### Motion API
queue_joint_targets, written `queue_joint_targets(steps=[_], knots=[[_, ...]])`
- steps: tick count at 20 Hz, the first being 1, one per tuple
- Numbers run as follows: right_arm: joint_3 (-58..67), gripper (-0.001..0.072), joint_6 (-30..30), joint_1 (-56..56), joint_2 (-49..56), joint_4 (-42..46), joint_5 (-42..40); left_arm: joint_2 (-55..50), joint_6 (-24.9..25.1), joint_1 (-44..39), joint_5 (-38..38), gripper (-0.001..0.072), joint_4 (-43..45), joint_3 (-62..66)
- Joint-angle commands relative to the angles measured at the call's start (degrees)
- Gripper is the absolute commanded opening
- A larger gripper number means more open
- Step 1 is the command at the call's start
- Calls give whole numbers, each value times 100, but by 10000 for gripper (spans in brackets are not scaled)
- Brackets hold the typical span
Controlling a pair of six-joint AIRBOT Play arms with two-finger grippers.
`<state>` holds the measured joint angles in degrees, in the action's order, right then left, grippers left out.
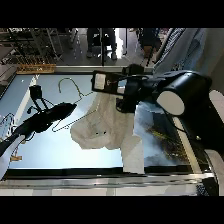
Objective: Fold the clothes and pants, and hang the long-sleeved shirts on hangers.
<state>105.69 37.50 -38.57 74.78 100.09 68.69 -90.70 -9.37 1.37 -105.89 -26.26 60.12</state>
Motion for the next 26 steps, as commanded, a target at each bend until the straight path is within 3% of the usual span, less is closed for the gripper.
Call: queue_joint_targets(steps=[1, 6, 8, 9, 11, 12, 13, 14, 15, 17, 19, 22, 23, 24, 26], knots=[[-7, 702, -964, 581, 260, -514, -577, -22, 85, -17, -24, 12, -39, 0], [-11, 602, -1327, 485, 970, -1561, -1421, -22, 85, -17, -22, 12, -39, 0], [-11, 376, -1335, 319, 1075, -1725, -1421, -22, 83, -17, -20, 12, -39, 0], [-11, 315, -1340, 236, 1071, -1738, -1375, -22, 83, -15, -2, 13, -44, 0], [-11, 84, -1344, 149, 1043, -1735, -1342, -22, 79, -13, 243, 28, -52, 0], [-11, 43, -1342, 131, 1032, -1740, -1237, -22, 7, -13, 442, 78, -114, 2], [-11, 41, -1342, 133, 1029, -1731, -1043, -17, -111, -11, 717, 347, -245, 2], [-11, 40, -1342, 142, 1029, -1711, -769, -11, -323, -2, 1014, 687, -431, 4], [-17, 39, -1342, 170, 1029, -1683, -507, 7, -472, 46, 1283, 720, -533, 28], [-17, 37, -1305, 179, 1036, -1412, -68, 28, -476, 280, 1526, 720, -111, 310], [-20, 37, -1263, 205, 1043, -1355, 103, 114, -682, 649, 1891, 720, 850, 844], [-293, 37, -901, 210, 1047, -1152, 116, 527, -1818, 1220, 3248, 700, 2898, 1797], [-428, 37, -636, 212, 1049, -1097, 85, 756, -2317, 1355, 3764, 644, 3436, 2076], [-549, 37, -68, 247, 1067, -986, -52, 1036, -2865, 1467, 4203, 611, 3862, 2284], [-640, 37, 1674, 339, 1119, -474, -614, 1725, -3869, 1528, 4675, 549, 5047, 2441]])
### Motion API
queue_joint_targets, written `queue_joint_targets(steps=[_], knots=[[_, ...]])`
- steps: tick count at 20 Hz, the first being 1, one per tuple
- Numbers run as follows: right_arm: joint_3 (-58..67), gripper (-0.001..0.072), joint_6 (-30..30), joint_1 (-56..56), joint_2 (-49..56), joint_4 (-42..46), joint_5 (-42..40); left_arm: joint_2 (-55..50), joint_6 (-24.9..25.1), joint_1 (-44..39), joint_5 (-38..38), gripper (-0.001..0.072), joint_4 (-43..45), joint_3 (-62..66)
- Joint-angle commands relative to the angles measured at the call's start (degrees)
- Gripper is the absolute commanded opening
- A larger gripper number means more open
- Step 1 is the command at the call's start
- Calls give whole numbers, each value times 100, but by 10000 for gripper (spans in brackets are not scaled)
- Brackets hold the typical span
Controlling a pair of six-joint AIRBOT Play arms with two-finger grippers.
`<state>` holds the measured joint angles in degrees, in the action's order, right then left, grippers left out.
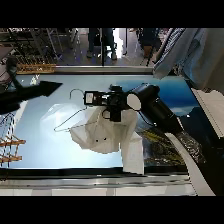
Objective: Fold the clothes and pants, and hang the long-sleeved shirts on hangers.
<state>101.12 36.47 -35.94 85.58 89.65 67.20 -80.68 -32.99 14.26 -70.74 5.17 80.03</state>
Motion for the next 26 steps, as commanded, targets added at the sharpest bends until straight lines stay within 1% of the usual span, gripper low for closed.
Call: queue_joint_targets(steps=[1, 2, 3, 4, 5, 6, 7, 8, 9, 10, 11, 12, 13, 14, 16, 18, 19, 20, 21, 22, 23, 24, 26], knots=[[-184, 37, 2671, 166, 44, 955, -791, 1084, -2098, 177, 1198, 465, 2767, 450], [-157, 37, 3565, 236, 37, 1344, -1027, 1434, -3023, 26, 1110, 409, 3875, 450], [-87, 37, 4325, 319, 37, 1674, -1130, 1700, -3941, -188, 920, 409, 4889, 448], [11, 37, 4809, 424, 37, 1829, -1117, 1910, -4701, -472, 667, 409, 5788, 435], [120, 37, 5045, 531, 37, 1843, -1054, 2044, -5193, -782, 450, 412, 6314, 376], [219, 37, 5115, 603, 37, 1843, -964, 2124, -5565, -1147, 382, 413, 6511, 227], [313, 37, 5115, 643, 37, 1845, -879, 2135, -5707, -1550, 411, 413, 6509, 46], [385, 37, 5112, 645, 35, 1858, -813, 2098, -5910, -2079, 603, 413, 6513, -216], [424, 37, 5112, 643, 28, 1856, -802, 2035, -6192, -2599, 992, 413, 6522, -527], [457, 38, 5110, 640, 26, 1845, -776, 1928, -6537, -3174, 1635, 412, 6588, -894], [459, 38, 5110, 636, 24, 1816, -754, 1777, -7034, -3626, 2354, 428, 6732, -1215], [459, 38, 5097, 625, 26, 1812, -673, 1547, -7726, -3954, 3014, 539, 6771, -1460], [459, 38, 5086, 614, 26, 1794, -538, 1276, -8109, -4120, 3359, 610, 6769, -1526], [459, 38, 4972, 605, 24, 1792, -385, 970, -8118, -4234, 3576, 628, 6763, -1504], [459, 38, 4627, 590, 24, 1781, -179, 501, -8100, -4363, 4006, 716, 6568, -1423], [459, 38, 4492, 590, 24, 1751, -201, 173, -8102, -4413, 4389, 715, 6177, -1338], [459, 38, 4465, 590, 24, 1751, -256, 15, -8107, -4398, 4380, 702, 6116, -1287], [459, 38, 4437, 590, 24, 1751, -306, -144, -8148, -4354, 4308, 562, 6092, -1276], [459, 38, 4437, 590, 17, 1746, -341, -284, -8168, -4317, 4240, 461, 6035, -1276], [459, 38, 4433, 590, 4, 1718, -352, -398, -8164, -4310, 4227, 383, 5984, -1276], [459, 38, 4400, 590, -17, 1665, -334, -422, -8155, -4306, 4251, 120, 5989, -1276], [459, 38, 4301, 590, -44, 1620, -275, -374, -7982, -4306, 4363, 11, 5991, -1274], [459, 38, 3891, 636, -105, 1325, -11, -79, -7458, -4087, 4562, 11, 5987, -1244]])
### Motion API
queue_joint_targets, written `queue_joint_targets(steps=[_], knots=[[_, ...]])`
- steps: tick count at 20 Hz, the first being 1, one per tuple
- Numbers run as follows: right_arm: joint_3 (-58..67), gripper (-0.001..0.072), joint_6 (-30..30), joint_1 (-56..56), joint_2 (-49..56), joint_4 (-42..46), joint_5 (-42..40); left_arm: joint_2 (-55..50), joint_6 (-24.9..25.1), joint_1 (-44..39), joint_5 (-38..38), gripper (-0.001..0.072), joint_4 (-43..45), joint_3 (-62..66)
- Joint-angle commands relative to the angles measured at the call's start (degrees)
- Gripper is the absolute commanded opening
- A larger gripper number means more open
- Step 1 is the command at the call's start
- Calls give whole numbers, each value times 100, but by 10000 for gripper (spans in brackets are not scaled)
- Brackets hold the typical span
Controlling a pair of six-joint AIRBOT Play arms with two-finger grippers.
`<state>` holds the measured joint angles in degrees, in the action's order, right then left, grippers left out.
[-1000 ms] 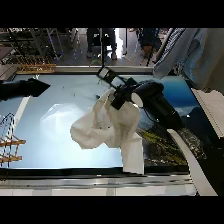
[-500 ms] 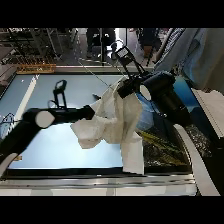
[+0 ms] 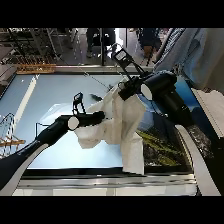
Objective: Fold the clothes and pants, and hang the long-sleeved shirts on hangers.
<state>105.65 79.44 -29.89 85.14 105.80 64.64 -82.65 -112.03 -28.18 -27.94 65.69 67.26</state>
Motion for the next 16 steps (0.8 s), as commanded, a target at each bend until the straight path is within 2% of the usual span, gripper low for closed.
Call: queue_joint_targets(steps=[1, 2, 3, 5, 6, 7, 8, 9, 11, 16], knots=[[7, 37, -592, 96, -101, -533, 363, 289, 498, 387, 269, 11, -66, 76], [7, 37, -704, 184, -133, -828, 400, 463, 505, 710, 254, 12, -109, 136], [7, 36, -809, 306, -157, -1224, 413, 584, 796, 1084, 142, 12, -348, 245], [4, 36, -1049, 562, -162, -2048, 511, 581, 2232, 1816, -507, 11, -1727, 632], [4, 36, -1152, 649, -162, -2323, 525, 481, 3152, 2203, -1023, 10, -2813, 857], [7, 36, -1178, 710, -162, -2487, 494, 341, 3773, 2533, -1506, 10, -3735, 1034], [4, 36, -1287, 743, -162, -2544, 494, 157, 3969, 2846, -1980, 10, -4413, 1202], [4, 36, -1342, 741, -157, -2542, 501, -20, 3963, 3034, -2350, 10, -4660, 1351], [4, 36, -1462, 739, -155, -2590, 483, -328, 3875, 3187, -2881, 10, -4649, 1554], [4, 36, -2087, 741, -155, -2900, 686, -662, 3877, 3233, -2787, 10, -4881, 1576]])
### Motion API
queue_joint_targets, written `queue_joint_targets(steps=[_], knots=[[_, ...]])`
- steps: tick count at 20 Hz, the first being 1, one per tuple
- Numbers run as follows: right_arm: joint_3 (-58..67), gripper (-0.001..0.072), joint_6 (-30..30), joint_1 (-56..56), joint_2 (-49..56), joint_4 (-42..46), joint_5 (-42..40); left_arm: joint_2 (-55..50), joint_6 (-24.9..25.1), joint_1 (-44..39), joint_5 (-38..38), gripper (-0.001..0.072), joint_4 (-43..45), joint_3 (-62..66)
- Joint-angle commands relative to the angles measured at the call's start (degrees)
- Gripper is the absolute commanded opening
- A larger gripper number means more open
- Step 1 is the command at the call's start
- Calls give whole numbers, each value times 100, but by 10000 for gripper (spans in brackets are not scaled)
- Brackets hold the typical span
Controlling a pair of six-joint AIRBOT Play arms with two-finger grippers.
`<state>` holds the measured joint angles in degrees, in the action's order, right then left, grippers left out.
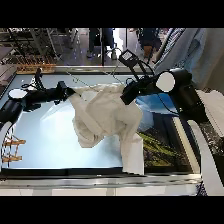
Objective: Fold the clothes and pants, and hang the long-sleeved shirts on hangers.
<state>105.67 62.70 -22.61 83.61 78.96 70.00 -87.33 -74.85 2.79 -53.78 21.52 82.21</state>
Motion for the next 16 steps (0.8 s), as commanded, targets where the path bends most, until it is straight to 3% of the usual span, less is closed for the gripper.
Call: queue_joint_targets(steps=[1, 7, 11, 16], knots=[[2, 36, -487, 13, -2, -219, 142, -219, 157, 186, -109, 10, -570, 83], [2, 36, -866, 13, 2, -376, 256, -297, -15, 306, 11, 10, -533, 85], [2, 36, -988, 13, 2, 444, 396, -297, -83, 544, -149, 10, -533, 225], [2, 36, -2131, 11, 22, 837, 267, -295, -79, 872, -942, 11, -533, 577]])
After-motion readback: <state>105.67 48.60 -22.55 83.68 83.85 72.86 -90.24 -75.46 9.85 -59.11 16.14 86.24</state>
